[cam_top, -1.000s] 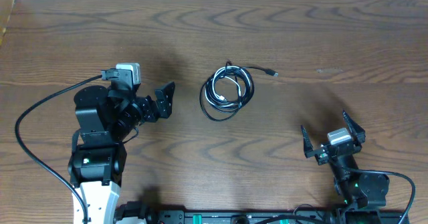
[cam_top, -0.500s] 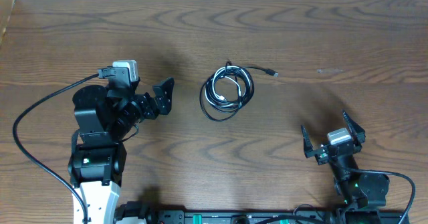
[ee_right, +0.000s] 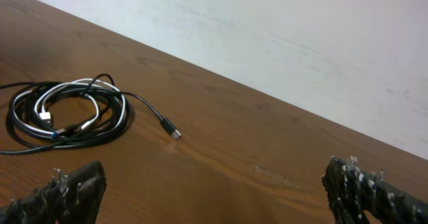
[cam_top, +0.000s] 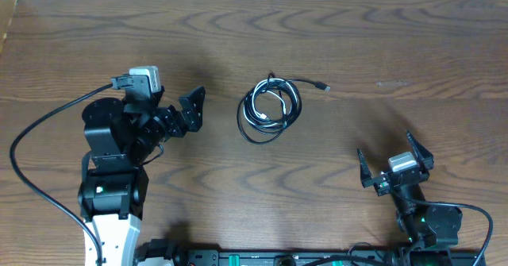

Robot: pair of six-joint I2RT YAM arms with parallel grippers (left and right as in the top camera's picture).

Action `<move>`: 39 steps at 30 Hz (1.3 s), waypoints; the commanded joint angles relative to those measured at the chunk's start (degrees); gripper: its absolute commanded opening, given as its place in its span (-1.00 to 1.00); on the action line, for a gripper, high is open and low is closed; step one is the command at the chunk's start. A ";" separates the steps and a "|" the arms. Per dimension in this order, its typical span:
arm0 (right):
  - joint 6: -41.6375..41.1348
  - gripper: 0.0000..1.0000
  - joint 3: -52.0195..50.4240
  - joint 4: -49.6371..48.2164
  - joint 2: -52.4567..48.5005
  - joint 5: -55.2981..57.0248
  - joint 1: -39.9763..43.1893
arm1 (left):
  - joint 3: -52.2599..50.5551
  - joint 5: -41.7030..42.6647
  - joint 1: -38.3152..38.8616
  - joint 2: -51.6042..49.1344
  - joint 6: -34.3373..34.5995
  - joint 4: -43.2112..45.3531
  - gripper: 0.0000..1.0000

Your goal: Untangle cables

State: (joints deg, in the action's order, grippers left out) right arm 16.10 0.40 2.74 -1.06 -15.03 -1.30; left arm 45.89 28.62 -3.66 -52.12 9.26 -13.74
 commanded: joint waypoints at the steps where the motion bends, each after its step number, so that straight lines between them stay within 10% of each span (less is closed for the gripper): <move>1: 0.22 0.99 -0.09 0.26 0.02 -0.35 0.04 | 1.60 0.76 -0.24 -1.36 0.94 0.13 1.00; 39: 0.22 0.98 -0.09 0.26 0.02 -0.35 0.04 | 5.92 0.22 -0.22 -4.72 0.92 -2.32 0.83</move>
State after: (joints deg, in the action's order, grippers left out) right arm 16.10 0.40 2.74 -1.06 -15.03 -1.30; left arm 50.28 28.60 -3.66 -56.18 9.82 -15.62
